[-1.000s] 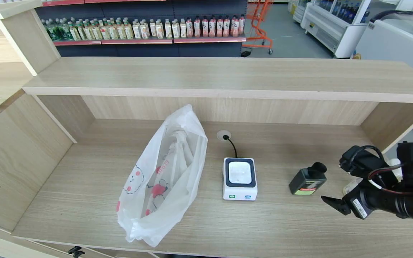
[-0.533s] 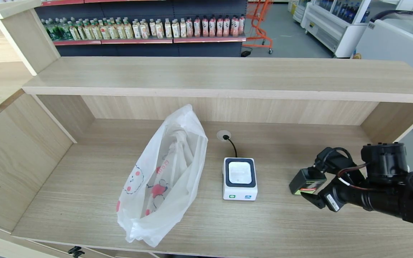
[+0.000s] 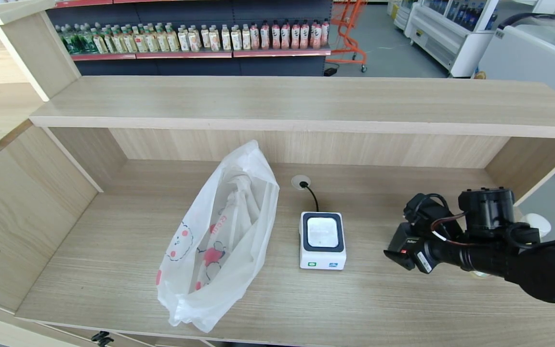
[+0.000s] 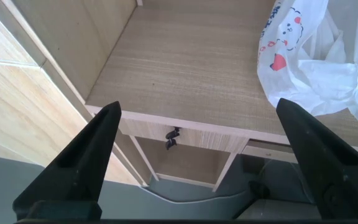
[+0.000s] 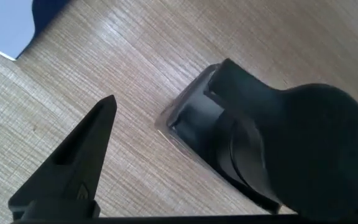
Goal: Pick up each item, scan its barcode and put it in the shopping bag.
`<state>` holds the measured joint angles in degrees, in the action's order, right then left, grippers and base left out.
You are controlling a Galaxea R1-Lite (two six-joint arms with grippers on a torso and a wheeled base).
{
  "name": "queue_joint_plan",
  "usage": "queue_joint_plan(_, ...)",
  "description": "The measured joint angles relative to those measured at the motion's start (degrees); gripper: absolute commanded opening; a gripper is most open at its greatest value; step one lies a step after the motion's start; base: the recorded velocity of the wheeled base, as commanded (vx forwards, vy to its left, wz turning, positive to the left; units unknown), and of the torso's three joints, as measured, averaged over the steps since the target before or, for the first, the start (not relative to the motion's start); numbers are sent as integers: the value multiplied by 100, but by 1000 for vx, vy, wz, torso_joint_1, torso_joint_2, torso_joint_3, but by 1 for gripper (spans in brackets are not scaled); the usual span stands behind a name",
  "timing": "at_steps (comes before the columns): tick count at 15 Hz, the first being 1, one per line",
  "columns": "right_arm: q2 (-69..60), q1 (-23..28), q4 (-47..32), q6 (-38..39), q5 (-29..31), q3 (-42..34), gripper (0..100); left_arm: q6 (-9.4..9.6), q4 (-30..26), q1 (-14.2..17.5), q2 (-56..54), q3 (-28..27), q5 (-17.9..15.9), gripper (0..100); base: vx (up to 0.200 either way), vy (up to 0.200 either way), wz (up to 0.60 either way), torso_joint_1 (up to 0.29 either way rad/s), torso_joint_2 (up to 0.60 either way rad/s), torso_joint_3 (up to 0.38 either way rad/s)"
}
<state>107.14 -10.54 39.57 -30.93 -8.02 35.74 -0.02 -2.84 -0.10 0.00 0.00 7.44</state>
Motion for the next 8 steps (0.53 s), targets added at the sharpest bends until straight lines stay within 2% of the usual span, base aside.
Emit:
queue_joint_plan(1,33,-1,-5,24,-117,15,0,0,0,0,0,0,0,100,0,0,0,0,0,0)
queue_joint_plan(8,-43,-15,165,180,-227,-35,0,-2,2,2,0,0,0,100,0,0,0,0,0,0)
